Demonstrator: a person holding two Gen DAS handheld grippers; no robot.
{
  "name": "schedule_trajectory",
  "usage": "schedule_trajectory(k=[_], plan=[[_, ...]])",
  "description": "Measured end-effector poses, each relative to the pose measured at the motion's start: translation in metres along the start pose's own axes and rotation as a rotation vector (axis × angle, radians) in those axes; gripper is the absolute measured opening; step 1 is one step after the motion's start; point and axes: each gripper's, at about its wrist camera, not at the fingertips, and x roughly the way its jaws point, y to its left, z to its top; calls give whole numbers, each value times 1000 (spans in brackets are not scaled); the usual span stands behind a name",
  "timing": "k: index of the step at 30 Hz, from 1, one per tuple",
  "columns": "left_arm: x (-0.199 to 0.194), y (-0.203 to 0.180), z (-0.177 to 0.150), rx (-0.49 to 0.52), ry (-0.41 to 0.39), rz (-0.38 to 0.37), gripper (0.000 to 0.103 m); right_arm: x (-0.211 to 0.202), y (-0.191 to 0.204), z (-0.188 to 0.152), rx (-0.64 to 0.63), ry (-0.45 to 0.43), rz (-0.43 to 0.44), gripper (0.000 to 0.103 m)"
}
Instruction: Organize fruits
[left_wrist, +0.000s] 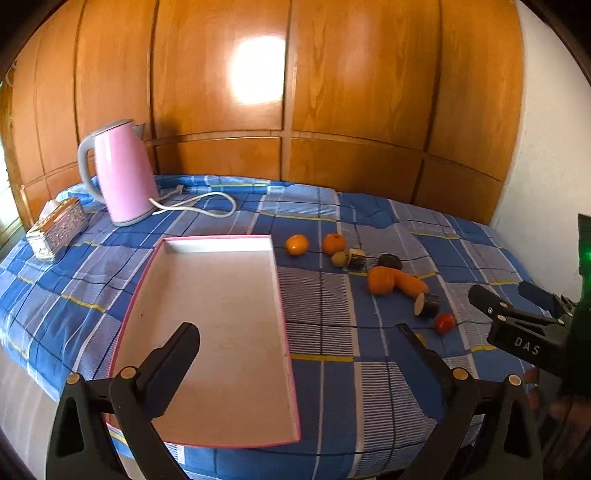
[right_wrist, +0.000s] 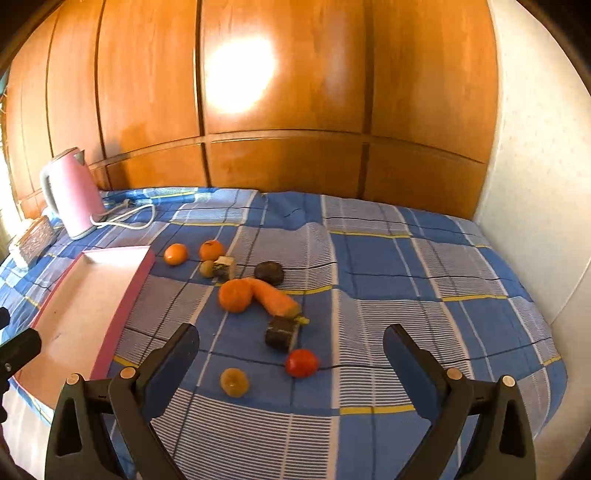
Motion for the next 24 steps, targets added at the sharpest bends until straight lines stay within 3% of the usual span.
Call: schedule_trajectory(k=[13, 24], plan=[[6, -14, -2, 34, 20, -68, 103, -1, -16, -2, 18, 5, -33, 101], [32, -32, -4, 59, 95, -97, 103, 13, -40, -6, 69, 50, -32, 99]])
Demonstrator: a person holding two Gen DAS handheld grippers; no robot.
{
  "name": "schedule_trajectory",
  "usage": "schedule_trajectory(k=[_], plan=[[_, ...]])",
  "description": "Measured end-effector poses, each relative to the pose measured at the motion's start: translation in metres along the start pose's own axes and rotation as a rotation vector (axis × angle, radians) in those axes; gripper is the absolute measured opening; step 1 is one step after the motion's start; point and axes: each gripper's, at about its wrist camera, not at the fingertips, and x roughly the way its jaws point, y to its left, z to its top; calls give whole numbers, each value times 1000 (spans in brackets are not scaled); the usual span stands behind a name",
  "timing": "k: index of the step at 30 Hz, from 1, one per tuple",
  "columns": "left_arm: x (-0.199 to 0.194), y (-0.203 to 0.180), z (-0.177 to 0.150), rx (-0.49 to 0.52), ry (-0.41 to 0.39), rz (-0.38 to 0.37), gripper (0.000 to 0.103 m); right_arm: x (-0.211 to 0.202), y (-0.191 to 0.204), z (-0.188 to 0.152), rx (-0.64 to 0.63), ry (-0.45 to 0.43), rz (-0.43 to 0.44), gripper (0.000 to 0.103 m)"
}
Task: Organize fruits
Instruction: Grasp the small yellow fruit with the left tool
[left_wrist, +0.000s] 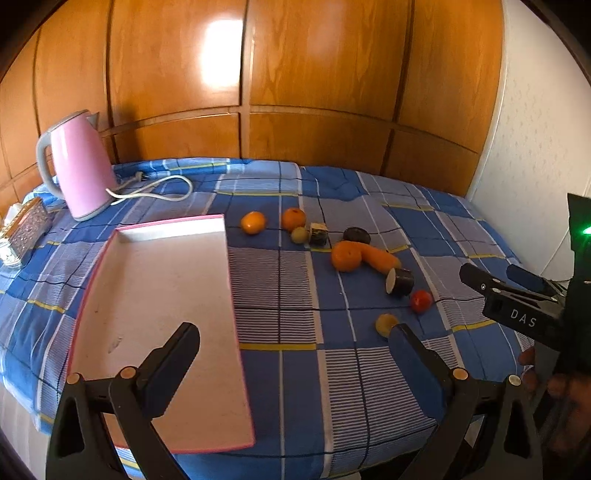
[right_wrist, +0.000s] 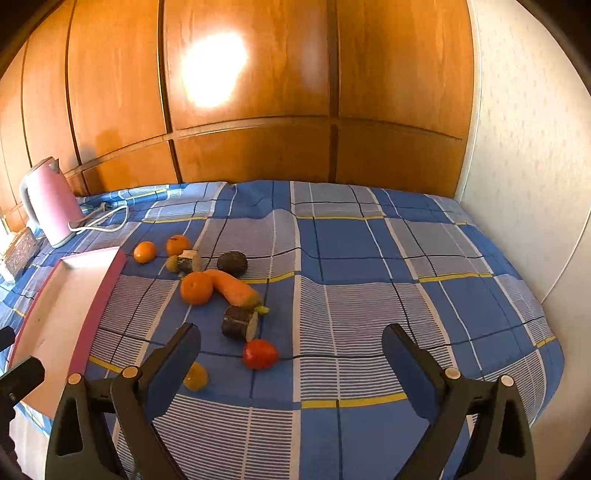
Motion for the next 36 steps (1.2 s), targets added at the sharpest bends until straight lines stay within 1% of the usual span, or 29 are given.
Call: schedule_trajectory(k=[2, 6, 10, 12, 13, 15, 16, 17, 19, 20, 22, 23, 25, 27, 29, 30, 31, 32, 33, 35, 36], plan=[[6, -5, 2, 14, 10, -12, 103, 1, -3, 1, -1, 0, 8, 97], [20, -14, 3, 40, 49, -37, 103, 4, -10, 2, -7, 4, -1, 97], [36, -21, 5, 66, 110, -60, 103, 14, -19, 1, 10, 39, -5, 88], [44, -24, 8, 85, 128, -81, 102, 18, -26, 1, 30, 56, -4, 84], [48, -25, 10, 84, 137, -96, 100, 21, -31, 1, 49, 66, 0, 82], [57, -30, 12, 95, 166, -138, 97, 25, -40, 0, 78, 81, 4, 80], [62, -35, 12, 119, 180, -160, 95, 26, -43, -1, 88, 86, 6, 80], [65, -40, 12, 141, 191, -177, 92, 28, -46, -1, 97, 90, 8, 80], [73, -53, 11, 198, 211, -215, 79, 30, -49, -1, 105, 98, 18, 78], [79, -61, 9, 234, 226, -234, 76, 30, -50, -1, 107, 98, 25, 77], [93, -73, 5, 272, 277, -267, 58, 31, -52, 0, 110, 99, 35, 77], [100, -77, 3, 280, 290, -272, 56, 32, -53, 0, 112, 100, 42, 77], [111, -82, 1, 281, 310, -266, 55, 33, -53, 0, 114, 107, 57, 71], [118, -86, 3, 272, 311, -270, 55, 36, -53, -1, 108, 118, 63, 67], [125, -89, 4, 287, 310, -248, 55, 38, -53, -2, 108, 125, 72, 63], [130, -90, 3, 291, 320, -248, 50, 39, -52, -2, 107, 129, 78, 60], [137, -91, 1, 296, 332, -244, 36, 40, -52, -3, 105, 133, 82, 57], [136, -90, 1, 305, 313, -235, 31, 41, -51, -3, 101, 136, 86, 56], [135, -89, 1, 307, 298, -237, 29, 42, -49, -2, 100, 139, 90, 55], [133, -80, 4, 265, 298, -267, 28, 44, -46, -1, 93, 148, 115, 48], [131, -77, 4, 254, 293, -264, 28, 45, -42, -1, 84, 151, 129, 44]])
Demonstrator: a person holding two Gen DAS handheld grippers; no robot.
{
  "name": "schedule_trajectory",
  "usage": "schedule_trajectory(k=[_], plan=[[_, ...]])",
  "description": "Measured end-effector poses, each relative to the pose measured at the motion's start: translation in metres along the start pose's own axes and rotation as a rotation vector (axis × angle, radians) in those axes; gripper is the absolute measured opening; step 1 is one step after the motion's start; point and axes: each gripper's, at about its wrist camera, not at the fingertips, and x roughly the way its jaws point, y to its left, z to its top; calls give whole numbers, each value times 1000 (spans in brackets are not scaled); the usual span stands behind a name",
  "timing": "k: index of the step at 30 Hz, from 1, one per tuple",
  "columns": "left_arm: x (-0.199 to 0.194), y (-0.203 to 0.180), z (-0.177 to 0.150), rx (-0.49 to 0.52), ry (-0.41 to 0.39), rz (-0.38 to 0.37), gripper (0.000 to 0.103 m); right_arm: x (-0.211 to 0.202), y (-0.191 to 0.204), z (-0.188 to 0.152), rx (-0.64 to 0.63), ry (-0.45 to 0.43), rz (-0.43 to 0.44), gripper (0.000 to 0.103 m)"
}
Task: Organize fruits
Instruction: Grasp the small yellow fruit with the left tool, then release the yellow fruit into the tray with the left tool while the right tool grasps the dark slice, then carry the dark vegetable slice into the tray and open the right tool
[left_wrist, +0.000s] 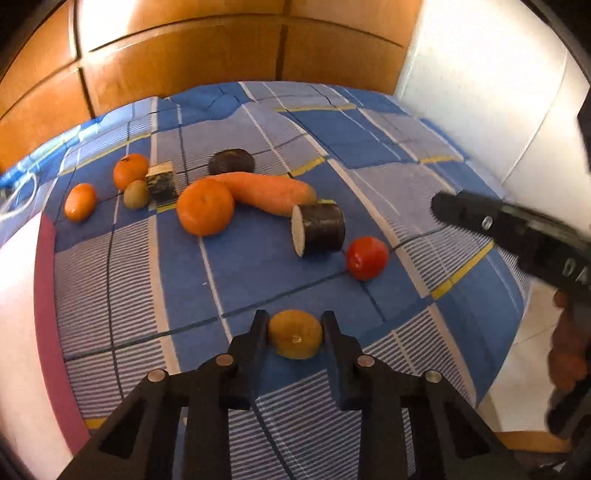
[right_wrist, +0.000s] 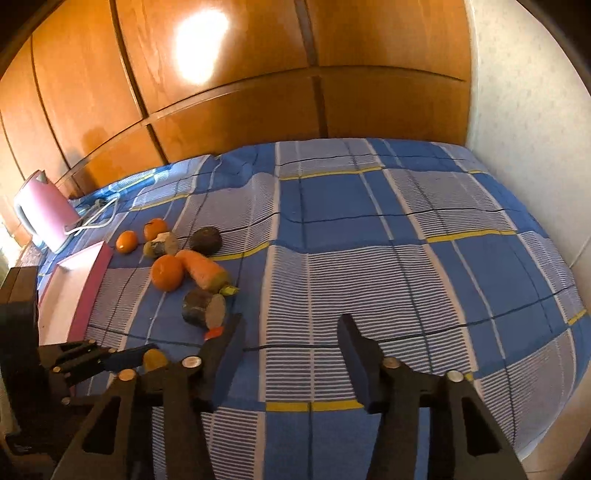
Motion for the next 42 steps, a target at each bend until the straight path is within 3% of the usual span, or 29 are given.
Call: schedule_trajectory(k=[5, 15, 23, 25, 26, 27, 28, 30, 42], plan=[[-22, 19, -4, -69, -53, 7, 28, 13, 19, 0, -29, 44, 91, 42], [-90, 77, -12, -252, -214, 64, 28, 42, 57, 11, -114, 89, 106, 42], [-117, 160, -38, -466, -233, 278, 29, 66, 69, 10, -118, 149, 62, 41], [-118, 180, -48, -531, -210, 339, 29, 72, 73, 8, -144, 167, 18, 31], [-118, 185, -54, -550, -211, 352, 30, 74, 75, 8, -151, 169, 11, 31], [-119, 190, -59, -577, -216, 363, 42, 74, 76, 7, -159, 163, 4, 31], [-120, 193, -63, -597, -219, 371, 63, 74, 78, 7, -170, 160, -6, 31], [-125, 196, -74, -630, -238, 381, 72, 74, 79, 7, -183, 157, -16, 31], [-146, 173, -86, -589, -262, 398, 72, 67, 108, 0, -265, 140, 49, 31]])
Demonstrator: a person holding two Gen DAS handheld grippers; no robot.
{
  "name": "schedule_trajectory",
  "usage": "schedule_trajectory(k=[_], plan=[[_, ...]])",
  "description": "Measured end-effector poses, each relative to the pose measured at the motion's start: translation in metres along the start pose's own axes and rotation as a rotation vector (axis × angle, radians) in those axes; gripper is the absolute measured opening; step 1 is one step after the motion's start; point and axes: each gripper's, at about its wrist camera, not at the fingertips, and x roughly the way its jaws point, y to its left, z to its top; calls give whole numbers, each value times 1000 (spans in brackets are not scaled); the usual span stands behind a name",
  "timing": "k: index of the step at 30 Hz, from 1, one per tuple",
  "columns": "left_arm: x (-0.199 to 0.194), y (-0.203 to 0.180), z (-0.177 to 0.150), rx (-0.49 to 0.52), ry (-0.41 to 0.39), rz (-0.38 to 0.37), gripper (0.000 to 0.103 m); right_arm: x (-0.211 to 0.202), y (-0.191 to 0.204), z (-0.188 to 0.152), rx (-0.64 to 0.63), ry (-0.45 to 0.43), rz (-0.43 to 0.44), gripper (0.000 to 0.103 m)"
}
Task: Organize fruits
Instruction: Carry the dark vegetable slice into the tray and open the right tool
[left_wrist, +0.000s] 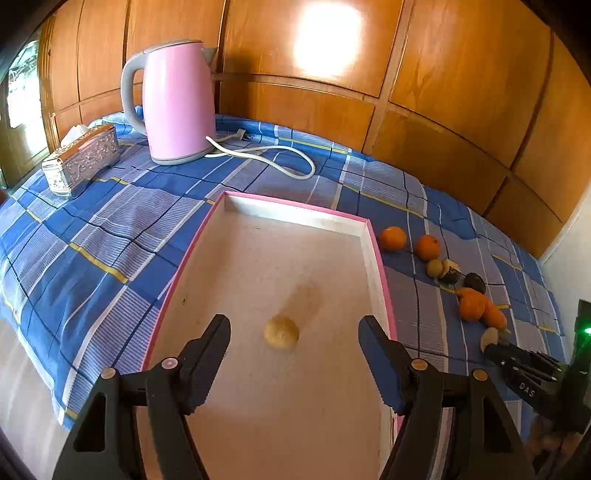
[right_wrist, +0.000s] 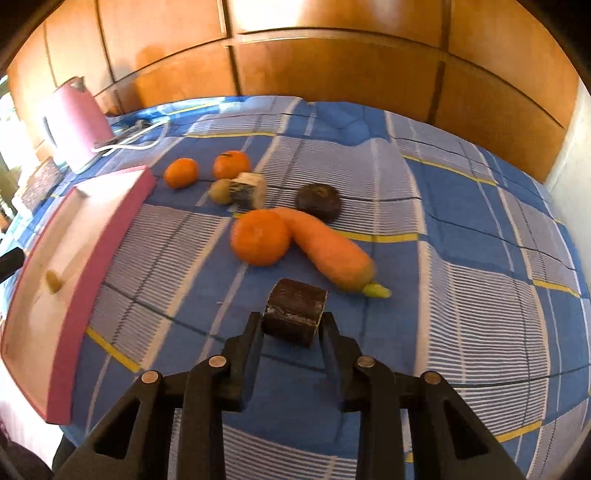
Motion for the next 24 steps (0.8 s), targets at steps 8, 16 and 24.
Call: schedule_trajectory(k=[8, 16, 24], plan=[[-9, 5, -7, -18, -1, 7, 72, -10, 47, 8, -96, -3, 151, 31], [-16, 26, -8, -85, -12, 14, 72, -16, 111, 18, -207, 9, 292, 31], [-21, 55, -10, -141, -21, 68, 72, -16, 163, 26, -258, 26, 382, 31]])
